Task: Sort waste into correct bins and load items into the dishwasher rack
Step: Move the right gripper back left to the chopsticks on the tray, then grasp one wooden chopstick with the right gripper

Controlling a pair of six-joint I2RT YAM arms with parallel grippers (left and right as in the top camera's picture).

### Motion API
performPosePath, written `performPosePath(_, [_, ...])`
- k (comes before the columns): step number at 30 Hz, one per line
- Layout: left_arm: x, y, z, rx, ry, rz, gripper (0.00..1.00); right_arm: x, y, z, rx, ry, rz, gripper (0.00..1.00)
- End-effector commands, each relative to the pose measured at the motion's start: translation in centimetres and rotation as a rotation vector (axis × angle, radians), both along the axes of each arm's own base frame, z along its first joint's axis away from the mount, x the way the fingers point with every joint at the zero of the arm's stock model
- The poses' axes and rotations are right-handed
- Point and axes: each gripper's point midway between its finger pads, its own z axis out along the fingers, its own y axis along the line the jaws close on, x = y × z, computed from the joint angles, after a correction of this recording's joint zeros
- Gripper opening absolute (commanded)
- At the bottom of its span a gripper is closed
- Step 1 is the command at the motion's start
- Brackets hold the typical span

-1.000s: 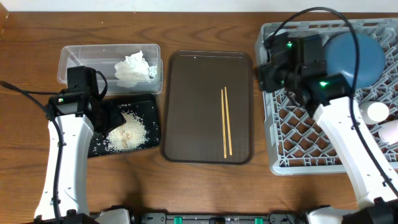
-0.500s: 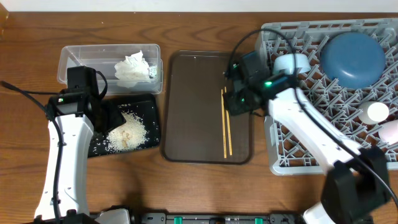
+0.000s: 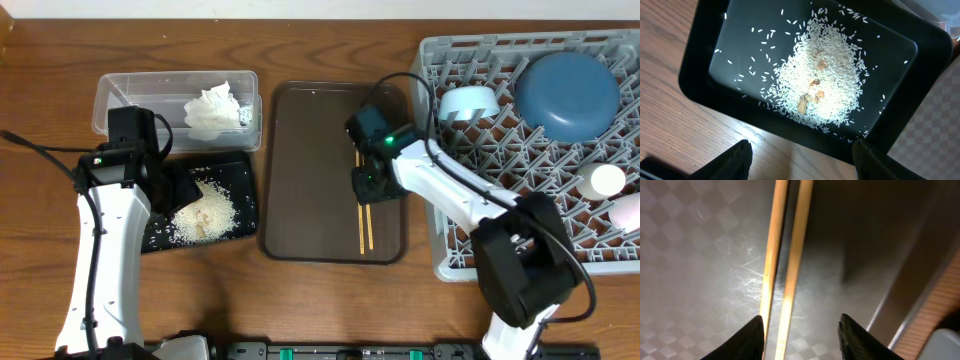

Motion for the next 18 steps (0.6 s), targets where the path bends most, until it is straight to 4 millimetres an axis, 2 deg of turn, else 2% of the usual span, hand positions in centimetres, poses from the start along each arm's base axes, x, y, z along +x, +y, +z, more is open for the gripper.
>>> performPosePath(1, [-0.1,0.4,0.3,0.015,-0.002,0.013,0.68,-0.4,0.1,-1.0,-0.035,0.011,-0.053,0.46])
performPosePath(10, [-0.1,0.4,0.3,0.015,-0.002,0.012,0.68,-1.0,-0.3,-2.8,-0.069,0.056,-0.063,0.47])
performPosePath(18, [-0.1,0.4,0.3,0.015,-0.002,0.013,0.68,-1.2,-0.4,-2.8,-0.073,0.062,-0.067,0.47])
